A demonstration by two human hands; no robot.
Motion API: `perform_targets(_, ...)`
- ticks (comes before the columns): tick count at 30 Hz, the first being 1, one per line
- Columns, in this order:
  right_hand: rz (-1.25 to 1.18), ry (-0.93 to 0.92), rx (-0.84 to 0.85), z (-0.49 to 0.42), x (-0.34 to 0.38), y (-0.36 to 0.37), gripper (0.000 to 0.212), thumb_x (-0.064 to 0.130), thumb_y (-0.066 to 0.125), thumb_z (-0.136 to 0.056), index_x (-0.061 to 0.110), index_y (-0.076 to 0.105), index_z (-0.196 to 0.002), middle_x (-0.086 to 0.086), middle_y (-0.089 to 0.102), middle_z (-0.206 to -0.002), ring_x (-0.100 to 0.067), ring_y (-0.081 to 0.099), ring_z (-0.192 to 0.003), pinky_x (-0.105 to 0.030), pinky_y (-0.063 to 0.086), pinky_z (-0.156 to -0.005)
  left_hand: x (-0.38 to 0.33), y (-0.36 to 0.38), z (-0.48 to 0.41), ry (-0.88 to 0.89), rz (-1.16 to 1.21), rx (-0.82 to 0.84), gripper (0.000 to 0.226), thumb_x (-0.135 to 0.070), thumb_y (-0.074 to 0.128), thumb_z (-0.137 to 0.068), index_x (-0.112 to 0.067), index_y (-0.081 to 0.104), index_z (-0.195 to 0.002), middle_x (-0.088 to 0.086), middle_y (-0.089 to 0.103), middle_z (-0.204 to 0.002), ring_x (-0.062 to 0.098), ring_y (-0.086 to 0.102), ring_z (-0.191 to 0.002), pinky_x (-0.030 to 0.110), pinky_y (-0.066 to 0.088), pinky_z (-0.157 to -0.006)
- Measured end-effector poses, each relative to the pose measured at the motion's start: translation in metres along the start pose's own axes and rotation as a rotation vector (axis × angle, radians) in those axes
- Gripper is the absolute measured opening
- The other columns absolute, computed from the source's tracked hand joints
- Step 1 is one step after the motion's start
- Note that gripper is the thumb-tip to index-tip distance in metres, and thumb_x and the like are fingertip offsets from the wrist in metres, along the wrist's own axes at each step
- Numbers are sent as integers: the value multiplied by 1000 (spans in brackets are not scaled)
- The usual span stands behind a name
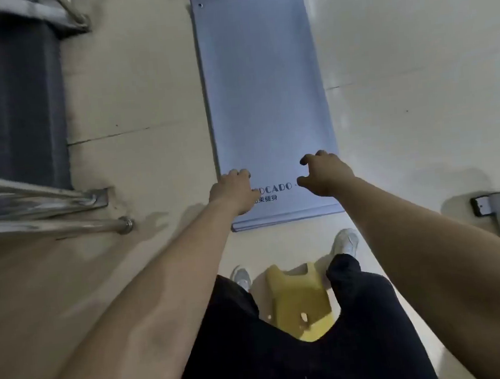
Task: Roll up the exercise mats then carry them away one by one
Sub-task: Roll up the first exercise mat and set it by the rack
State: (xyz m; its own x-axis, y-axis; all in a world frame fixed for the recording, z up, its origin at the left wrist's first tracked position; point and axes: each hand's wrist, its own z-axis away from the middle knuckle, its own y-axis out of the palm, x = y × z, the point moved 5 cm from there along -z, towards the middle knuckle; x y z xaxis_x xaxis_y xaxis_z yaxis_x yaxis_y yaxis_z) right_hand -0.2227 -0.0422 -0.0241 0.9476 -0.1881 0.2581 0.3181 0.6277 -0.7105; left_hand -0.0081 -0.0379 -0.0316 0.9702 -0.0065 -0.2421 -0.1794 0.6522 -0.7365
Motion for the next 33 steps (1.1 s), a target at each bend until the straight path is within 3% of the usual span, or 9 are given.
perform_targets(5, 128, -29, 61, -138, -72, 114, 63, 41, 57, -101, 18, 38, -156, -13, 45, -151, -35, 43, -137, -47, 45, -100, 11, 137, -113, -94, 21, -63, 57, -43, 58, -95, -17, 45, -145, 8, 50, -143, 30, 47, -129, 41, 45, -98)
perform_targets(10, 152, -73, 99, -286, -131, 286, 61, 33, 59, -99, 16, 38, -154, -13, 44, -150, -36, 41, -138, -48, 45, -100, 45, 314, -252, -72, -33, -12, 71, -42, 69, -86, -22, 41, -148, 7, 46, -146, 32, 42, -130, 44, 43, -105)
perform_targets(15, 217, -16, 173, -366, -204, 438, 62, 32, 64, -95, 20, 40, -151, -13, 35, -146, -37, 39, -132, -47, 45, -100, 74, 451, -346, -25, -191, 52, 91, -44, 78, -81, -31, 28, -155, 2, 21, -164, 34, 19, -147, 47, 28, -117)
perform_targets(17, 275, -25, 102, -373, -225, 472, 71, 31, 71, -90, 23, 34, -150, -11, 30, -147, -36, 37, -130, -44, 47, -97, 80, 488, -360, -44, -213, 94, 100, -43, 80, -81, -33, 17, -159, 2, 6, -168, 38, 11, -151, 51, 26, -119)
perform_targets(20, 372, -74, 2, -368, -233, 490, 81, 25, 72, -85, 26, 26, -152, -11, 24, -154, -35, 35, -134, -41, 46, -99, 85, 514, -360, -58, -254, 96, 102, -35, 75, -88, -35, 4, -160, 0, -7, -170, 39, 8, -152, 51, 33, -116)
perform_targets(23, 401, -95, -12, -368, -231, 484, 83, 22, 72, -87, 27, 23, -154, -10, 23, -156, -36, 34, -135, -40, 49, -97, 86, 506, -364, -31, -279, 48, 102, -35, 80, -84, -37, 10, -159, 0, 0, -169, 38, 15, -150, 49, 38, -111)
perform_targets(27, 399, -107, 35, -371, -229, 470, 81, 19, 74, -89, 29, 26, -153, -6, 27, -151, -32, 36, -132, -39, 51, -77, 95, 500, -365, 8, -257, 45, 101, -38, 84, -80, -35, 19, -158, 2, 7, -168, 39, 19, -147, 50, 40, -110)
perform_targets(33, 473, -102, -41, -368, -234, 465, 76, 12, 70, -87, 38, 32, -148, -5, 32, -147, -33, 41, -124, -39, 50, -74, 96, 496, -372, 52, -334, -29, 94, -30, 81, -82, -31, 22, -156, 8, 19, -162, 38, 31, -138, 46, 45, -100)
